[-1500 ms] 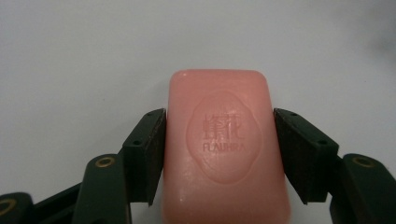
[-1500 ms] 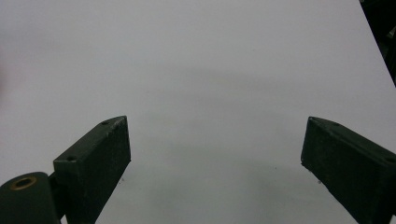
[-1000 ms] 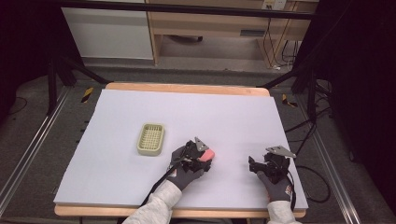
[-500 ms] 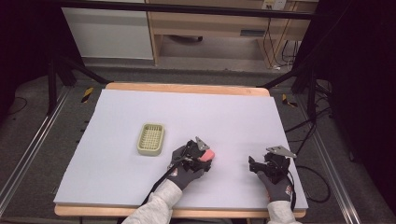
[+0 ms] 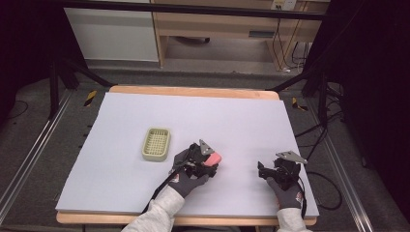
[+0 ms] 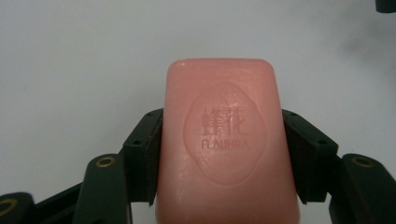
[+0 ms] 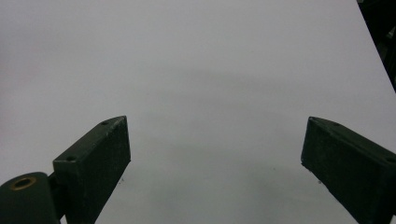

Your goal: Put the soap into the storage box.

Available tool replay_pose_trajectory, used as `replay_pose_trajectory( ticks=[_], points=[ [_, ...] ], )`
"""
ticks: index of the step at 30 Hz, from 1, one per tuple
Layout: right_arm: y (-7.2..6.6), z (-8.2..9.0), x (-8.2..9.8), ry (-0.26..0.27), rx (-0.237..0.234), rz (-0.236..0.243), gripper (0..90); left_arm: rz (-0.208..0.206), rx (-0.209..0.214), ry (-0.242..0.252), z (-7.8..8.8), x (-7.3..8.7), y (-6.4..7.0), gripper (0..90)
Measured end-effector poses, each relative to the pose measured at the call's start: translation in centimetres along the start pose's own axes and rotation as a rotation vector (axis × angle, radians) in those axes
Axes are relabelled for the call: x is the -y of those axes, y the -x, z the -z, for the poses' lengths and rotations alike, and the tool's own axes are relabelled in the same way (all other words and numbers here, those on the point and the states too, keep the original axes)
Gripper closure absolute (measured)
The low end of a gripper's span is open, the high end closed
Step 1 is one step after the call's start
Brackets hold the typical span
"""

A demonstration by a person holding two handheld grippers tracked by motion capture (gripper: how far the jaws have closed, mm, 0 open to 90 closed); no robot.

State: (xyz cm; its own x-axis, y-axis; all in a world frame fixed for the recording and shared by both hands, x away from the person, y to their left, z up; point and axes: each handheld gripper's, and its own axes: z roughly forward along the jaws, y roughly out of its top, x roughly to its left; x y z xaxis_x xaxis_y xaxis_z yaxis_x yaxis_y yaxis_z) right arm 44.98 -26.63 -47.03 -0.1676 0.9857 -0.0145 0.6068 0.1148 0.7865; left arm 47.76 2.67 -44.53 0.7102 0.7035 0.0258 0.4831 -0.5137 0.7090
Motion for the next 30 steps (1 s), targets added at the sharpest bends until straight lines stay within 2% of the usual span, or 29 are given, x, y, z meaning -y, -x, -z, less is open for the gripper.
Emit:
replay_pose_trajectory(
  ticks=[9, 24, 30],
  points=[
    [0.0, 0.1, 0.0, 0.007, 0.000, 0.002, 8.3, 0.014, -0.007, 0.021, 2.1, 0.2, -1.0, 37.2],
    [0.0, 0.1, 0.0, 0.008, 0.000, -0.002, 8.2, 0.050, -0.041, 0.053, 5.8, 1.5, -3.9, 37.2],
    [0.0, 0.1, 0.0, 0.010, 0.000, 0.001, 8.2, 0.079, -0.049, 0.071, 6.8, 2.1, -5.0, 37.2]
  ],
)
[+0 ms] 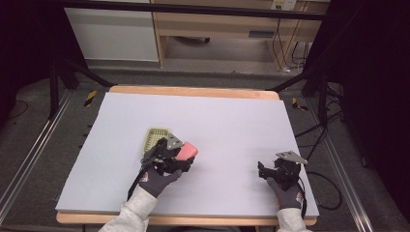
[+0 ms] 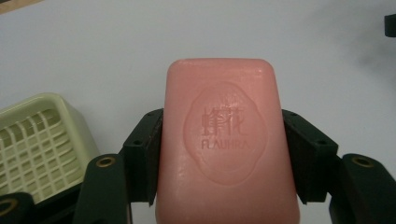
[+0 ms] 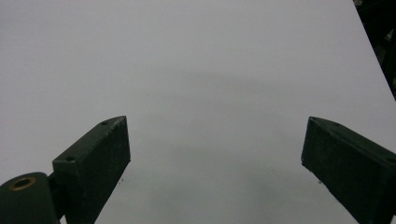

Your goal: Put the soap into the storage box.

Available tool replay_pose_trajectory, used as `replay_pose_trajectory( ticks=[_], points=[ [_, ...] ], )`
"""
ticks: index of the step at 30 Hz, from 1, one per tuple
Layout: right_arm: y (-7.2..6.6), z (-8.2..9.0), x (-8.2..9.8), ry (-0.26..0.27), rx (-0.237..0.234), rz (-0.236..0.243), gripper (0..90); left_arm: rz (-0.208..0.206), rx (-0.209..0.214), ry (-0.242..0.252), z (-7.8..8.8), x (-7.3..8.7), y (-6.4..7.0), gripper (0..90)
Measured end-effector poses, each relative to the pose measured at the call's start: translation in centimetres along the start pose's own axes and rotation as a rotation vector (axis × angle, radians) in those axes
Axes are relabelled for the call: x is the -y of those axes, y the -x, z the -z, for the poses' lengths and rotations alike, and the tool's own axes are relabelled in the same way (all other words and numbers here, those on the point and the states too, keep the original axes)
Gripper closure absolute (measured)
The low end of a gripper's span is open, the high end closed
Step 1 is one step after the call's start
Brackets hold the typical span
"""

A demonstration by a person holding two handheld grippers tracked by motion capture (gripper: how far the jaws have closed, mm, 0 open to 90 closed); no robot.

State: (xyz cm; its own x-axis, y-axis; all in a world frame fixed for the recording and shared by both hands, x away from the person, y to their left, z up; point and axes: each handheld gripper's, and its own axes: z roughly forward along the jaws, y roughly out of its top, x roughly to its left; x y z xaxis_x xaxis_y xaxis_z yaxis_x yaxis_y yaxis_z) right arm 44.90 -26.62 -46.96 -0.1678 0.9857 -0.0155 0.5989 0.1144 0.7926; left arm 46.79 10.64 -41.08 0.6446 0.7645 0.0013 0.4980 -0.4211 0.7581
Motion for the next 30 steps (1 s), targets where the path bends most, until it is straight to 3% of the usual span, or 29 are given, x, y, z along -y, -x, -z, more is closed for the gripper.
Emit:
replay_pose_trajectory(
  ticks=[8, 19, 30],
  points=[
    [0.0, 0.0, 0.0, -0.001, 0.000, 0.005, 8.2, 0.044, -0.032, 0.021, 1.0, 0.2, -1.8, 37.2],
    [-0.1, 0.0, 0.0, 0.004, -0.003, 0.004, 8.2, 0.066, -0.094, 0.031, 1.7, -0.1, -3.8, 37.2],
    [-0.1, -0.1, 0.0, 0.001, -0.003, 0.010, 8.2, 0.115, -0.139, 0.026, 1.1, 0.1, -5.9, 37.2]
  ],
)
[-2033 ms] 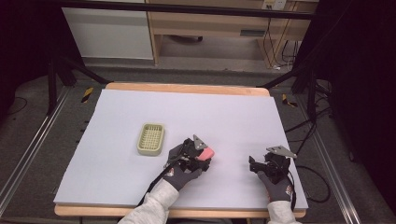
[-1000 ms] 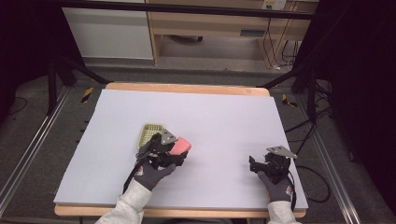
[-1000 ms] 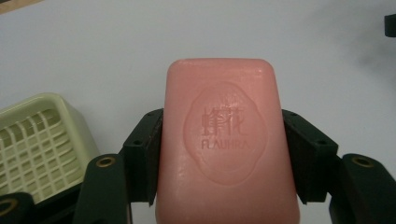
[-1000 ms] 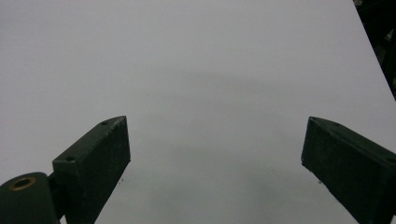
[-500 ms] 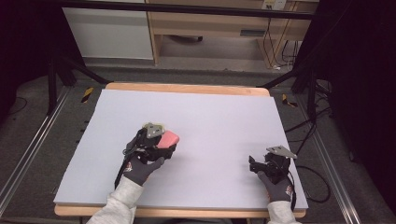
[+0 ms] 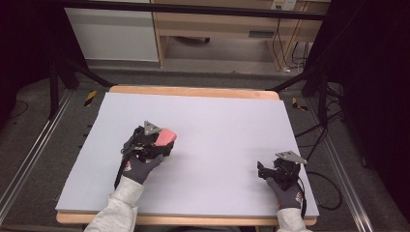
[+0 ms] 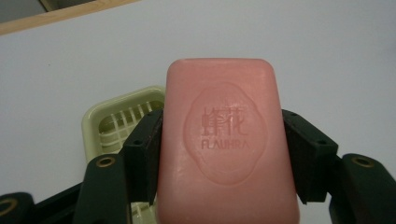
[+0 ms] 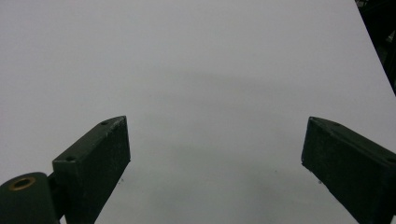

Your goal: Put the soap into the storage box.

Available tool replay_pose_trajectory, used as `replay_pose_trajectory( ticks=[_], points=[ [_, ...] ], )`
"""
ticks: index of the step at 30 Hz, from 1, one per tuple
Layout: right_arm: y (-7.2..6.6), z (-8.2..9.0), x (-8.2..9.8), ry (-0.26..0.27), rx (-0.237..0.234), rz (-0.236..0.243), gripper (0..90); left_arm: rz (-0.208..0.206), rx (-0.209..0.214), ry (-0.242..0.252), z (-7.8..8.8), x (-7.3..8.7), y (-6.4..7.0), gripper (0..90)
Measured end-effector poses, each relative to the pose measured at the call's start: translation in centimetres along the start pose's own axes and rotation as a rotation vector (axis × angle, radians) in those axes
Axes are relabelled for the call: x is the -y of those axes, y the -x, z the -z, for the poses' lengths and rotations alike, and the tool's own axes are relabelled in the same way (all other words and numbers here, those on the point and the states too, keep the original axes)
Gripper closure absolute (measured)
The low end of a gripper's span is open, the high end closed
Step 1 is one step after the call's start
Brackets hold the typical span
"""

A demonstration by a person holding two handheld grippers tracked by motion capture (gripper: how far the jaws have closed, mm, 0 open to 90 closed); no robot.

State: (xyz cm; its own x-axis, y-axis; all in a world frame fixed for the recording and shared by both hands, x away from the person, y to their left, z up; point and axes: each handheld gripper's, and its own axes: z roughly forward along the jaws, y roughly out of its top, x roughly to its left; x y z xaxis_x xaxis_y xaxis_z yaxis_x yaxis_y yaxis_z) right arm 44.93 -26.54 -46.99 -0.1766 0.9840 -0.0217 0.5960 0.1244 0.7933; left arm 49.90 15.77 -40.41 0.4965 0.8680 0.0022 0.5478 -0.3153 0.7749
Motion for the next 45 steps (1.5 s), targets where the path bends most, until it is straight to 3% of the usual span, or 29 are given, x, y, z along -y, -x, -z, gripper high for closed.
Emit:
replay_pose_trajectory(
  ticks=[25, 45],
  points=[
    [0.0, 0.0, 0.0, -0.001, 0.003, 0.000, 8.1, 0.063, -0.050, -0.020, -1.7, 1.1, -3.0, 37.2],
    [-0.1, -0.1, 0.0, -0.002, 0.000, 0.001, 8.1, 0.077, -0.072, -0.049, -3.3, 1.9, -3.8, 37.2]
  ],
)
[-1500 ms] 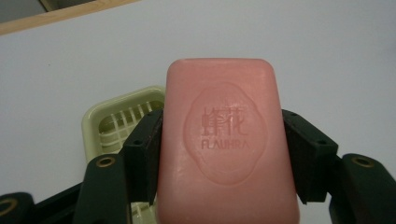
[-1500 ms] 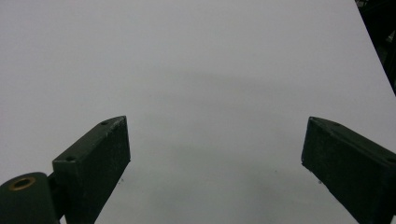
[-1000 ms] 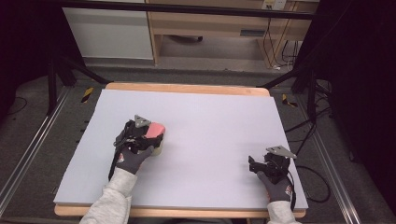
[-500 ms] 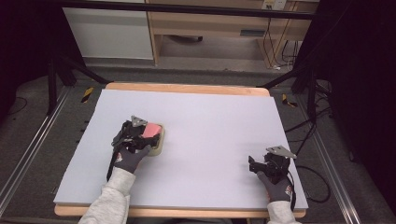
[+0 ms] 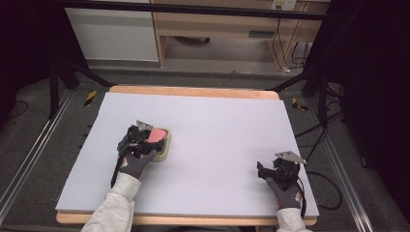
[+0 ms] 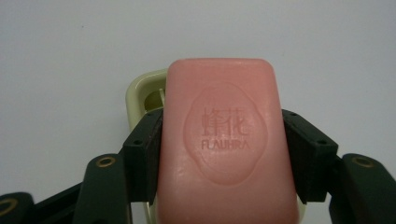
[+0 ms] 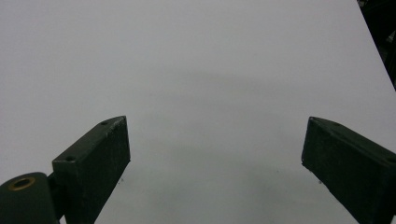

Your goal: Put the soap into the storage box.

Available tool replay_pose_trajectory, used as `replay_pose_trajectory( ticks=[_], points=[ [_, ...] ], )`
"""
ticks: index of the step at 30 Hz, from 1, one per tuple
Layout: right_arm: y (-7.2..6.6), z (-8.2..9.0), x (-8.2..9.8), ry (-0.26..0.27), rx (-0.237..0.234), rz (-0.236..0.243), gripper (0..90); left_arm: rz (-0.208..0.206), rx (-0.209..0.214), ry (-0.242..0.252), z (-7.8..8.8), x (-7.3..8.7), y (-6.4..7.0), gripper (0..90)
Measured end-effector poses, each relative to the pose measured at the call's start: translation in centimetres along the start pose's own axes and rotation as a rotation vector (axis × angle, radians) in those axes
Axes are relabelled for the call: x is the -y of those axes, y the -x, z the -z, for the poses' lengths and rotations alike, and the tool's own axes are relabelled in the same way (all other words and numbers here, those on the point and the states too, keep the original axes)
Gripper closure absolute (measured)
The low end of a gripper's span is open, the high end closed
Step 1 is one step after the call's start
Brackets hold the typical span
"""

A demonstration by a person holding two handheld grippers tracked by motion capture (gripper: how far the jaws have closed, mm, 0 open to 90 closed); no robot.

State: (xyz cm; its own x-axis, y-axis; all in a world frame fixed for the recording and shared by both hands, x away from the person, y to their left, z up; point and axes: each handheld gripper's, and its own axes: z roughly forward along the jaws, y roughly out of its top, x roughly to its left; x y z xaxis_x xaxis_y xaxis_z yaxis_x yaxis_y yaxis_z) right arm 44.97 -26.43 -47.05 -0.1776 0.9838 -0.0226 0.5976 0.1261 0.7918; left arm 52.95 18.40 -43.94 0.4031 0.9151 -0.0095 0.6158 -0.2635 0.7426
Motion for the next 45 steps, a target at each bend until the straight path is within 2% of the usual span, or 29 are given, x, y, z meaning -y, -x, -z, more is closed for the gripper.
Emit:
replay_pose_trajectory(
  ticks=[5, 19, 45],
  points=[
    [0.0, 0.0, 0.0, -0.001, 0.001, -0.001, 8.1, -0.014, -0.004, -0.014, -0.4, 0.1, 0.1, 37.2],
    [0.0, 0.0, 0.0, -0.001, 0.001, -0.004, 8.1, -0.013, -0.010, -0.035, -1.3, 0.5, -0.1, 37.1],
    [0.0, 0.0, 0.0, -0.001, 0.000, -0.004, 7.9, -0.010, -0.018, -0.039, -1.6, 0.8, -0.1, 37.0]
  ],
)
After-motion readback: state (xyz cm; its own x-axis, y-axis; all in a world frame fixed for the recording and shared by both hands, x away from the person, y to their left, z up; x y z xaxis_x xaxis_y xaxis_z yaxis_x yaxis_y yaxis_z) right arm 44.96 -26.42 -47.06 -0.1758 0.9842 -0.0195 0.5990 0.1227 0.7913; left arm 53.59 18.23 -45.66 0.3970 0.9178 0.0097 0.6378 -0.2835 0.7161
